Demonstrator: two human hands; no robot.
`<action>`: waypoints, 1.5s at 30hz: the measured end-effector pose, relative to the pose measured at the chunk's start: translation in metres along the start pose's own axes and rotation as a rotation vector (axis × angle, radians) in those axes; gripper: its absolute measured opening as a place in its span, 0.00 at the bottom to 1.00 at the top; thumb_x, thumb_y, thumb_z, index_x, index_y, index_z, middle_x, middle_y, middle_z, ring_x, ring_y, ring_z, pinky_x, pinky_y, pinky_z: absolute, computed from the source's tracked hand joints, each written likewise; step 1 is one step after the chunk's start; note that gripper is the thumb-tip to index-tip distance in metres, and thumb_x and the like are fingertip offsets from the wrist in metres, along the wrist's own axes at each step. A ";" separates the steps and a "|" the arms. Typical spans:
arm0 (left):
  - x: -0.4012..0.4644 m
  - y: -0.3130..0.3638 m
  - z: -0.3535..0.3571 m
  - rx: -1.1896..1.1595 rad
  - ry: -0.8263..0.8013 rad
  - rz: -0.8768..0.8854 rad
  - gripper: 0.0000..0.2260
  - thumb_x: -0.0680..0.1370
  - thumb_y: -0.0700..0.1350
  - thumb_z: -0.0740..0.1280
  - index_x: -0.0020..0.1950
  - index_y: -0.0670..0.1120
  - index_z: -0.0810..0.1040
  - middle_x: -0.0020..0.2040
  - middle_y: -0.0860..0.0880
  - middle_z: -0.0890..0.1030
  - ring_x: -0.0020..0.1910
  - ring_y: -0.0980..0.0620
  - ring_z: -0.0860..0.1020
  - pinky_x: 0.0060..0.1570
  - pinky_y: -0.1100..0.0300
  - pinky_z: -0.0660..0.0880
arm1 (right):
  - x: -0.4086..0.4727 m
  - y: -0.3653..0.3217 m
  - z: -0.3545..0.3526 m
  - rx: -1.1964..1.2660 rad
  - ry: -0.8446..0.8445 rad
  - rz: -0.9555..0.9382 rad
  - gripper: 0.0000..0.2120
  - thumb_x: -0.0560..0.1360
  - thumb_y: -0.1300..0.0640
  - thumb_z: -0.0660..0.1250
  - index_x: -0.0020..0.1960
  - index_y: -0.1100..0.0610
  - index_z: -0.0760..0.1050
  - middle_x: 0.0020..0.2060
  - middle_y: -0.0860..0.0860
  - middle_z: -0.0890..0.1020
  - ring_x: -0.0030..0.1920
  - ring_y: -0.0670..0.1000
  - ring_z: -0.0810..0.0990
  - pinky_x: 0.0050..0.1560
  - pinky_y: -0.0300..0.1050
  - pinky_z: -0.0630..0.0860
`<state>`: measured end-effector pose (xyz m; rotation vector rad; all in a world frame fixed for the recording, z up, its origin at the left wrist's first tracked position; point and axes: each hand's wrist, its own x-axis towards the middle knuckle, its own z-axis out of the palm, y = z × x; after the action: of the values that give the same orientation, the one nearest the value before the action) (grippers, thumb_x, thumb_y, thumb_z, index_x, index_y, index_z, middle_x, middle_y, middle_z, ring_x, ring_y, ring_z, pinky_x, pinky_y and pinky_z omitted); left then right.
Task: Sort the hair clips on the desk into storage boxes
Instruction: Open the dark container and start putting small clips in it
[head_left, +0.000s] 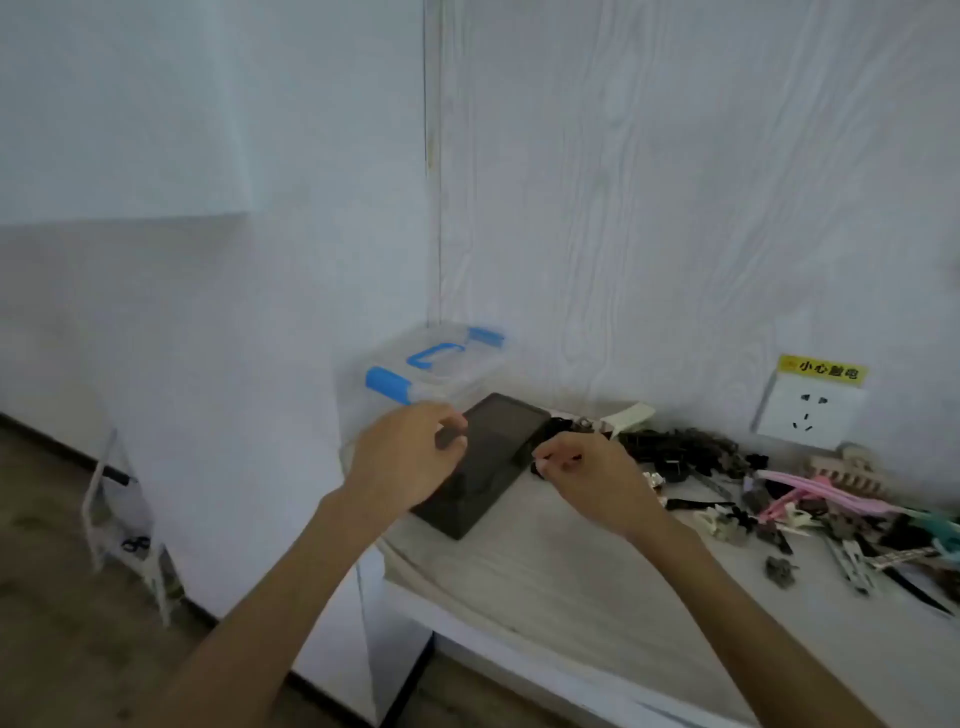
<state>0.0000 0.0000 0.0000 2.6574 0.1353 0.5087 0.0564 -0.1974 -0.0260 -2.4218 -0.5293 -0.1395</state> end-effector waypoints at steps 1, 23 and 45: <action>-0.008 -0.001 0.001 -0.012 0.003 -0.020 0.13 0.76 0.55 0.64 0.60 0.55 0.75 0.58 0.55 0.78 0.57 0.54 0.76 0.48 0.63 0.67 | -0.001 -0.001 0.005 0.080 -0.016 0.058 0.08 0.74 0.52 0.65 0.51 0.50 0.80 0.46 0.48 0.84 0.48 0.48 0.82 0.53 0.45 0.77; -0.017 0.009 0.012 0.423 -0.075 0.128 0.25 0.67 0.66 0.67 0.56 0.51 0.80 0.55 0.51 0.81 0.52 0.50 0.79 0.45 0.59 0.71 | 0.011 -0.006 0.030 0.988 -0.085 0.507 0.09 0.76 0.51 0.65 0.48 0.58 0.74 0.39 0.54 0.80 0.35 0.50 0.80 0.31 0.38 0.73; -0.020 -0.014 0.046 0.390 0.436 0.414 0.12 0.71 0.55 0.71 0.45 0.48 0.81 0.35 0.53 0.83 0.30 0.55 0.80 0.25 0.62 0.74 | 0.001 -0.005 0.052 0.895 0.167 0.264 0.29 0.75 0.55 0.68 0.71 0.49 0.58 0.37 0.54 0.78 0.36 0.49 0.79 0.44 0.47 0.79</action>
<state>-0.0019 -0.0090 -0.0513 2.9107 -0.2174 1.3135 0.0537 -0.1614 -0.0637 -1.5615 -0.1309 0.0149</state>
